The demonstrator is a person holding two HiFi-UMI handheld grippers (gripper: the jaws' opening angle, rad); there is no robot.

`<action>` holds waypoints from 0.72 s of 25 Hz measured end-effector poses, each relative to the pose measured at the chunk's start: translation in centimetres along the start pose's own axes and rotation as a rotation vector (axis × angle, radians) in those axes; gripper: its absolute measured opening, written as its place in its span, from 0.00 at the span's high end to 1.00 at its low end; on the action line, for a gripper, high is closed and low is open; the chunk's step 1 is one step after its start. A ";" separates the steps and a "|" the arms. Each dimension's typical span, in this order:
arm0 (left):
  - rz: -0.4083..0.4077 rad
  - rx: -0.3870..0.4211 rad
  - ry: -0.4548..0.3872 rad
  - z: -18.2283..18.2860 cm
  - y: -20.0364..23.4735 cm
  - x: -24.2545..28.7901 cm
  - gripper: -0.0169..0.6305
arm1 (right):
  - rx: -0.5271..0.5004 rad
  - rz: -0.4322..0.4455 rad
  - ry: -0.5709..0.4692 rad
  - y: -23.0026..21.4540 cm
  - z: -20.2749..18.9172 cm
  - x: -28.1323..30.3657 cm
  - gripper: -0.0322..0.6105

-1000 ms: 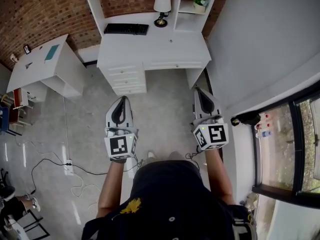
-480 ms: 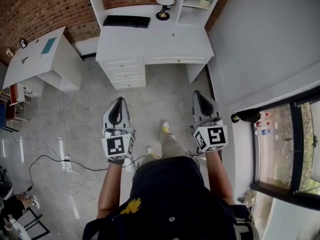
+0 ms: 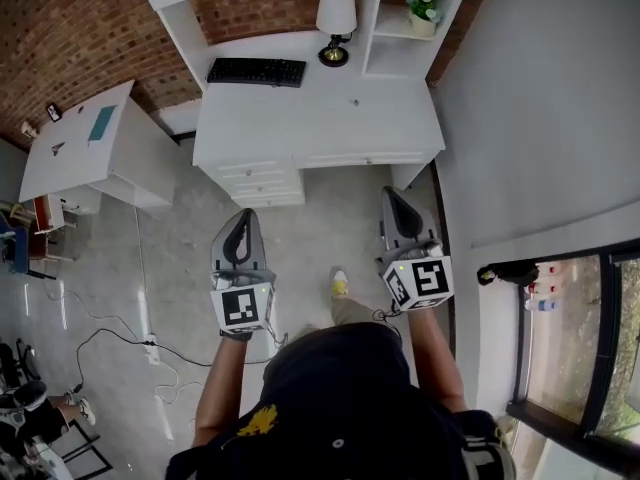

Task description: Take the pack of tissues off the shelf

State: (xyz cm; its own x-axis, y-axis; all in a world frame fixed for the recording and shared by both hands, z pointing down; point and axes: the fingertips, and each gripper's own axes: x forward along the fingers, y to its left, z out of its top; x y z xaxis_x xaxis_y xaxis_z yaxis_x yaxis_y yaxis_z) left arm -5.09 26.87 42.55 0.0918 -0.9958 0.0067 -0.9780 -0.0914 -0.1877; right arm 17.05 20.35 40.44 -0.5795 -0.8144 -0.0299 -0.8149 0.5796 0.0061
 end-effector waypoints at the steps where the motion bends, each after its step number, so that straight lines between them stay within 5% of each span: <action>1: 0.001 0.019 -0.010 0.7 0.1 1.8 0.95 | -0.002 0.008 -0.013 -1.2 0.6 1.4 0.94; 5: 0.006 0.013 -0.004 2.4 -0.1 8.7 0.95 | 0.000 0.023 -0.045 -6.4 1.9 6.0 0.94; 9: 0.004 -0.031 0.015 2.7 -1.6 13.3 0.95 | 0.166 0.028 -0.028 -11.3 0.9 10.0 0.94; 18: -0.003 -0.018 0.005 3.3 0.8 21.8 0.95 | 0.139 0.047 -0.032 -13.9 1.3 18.7 0.94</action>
State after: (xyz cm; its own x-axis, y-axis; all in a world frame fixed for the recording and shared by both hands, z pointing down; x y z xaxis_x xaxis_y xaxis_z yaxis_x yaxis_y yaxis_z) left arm -3.29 5.08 39.30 0.0939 -0.9955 0.0119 -0.9809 -0.0946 -0.1700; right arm 17.61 -2.89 38.45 -0.6145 -0.7863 -0.0645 -0.7760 0.6171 -0.1304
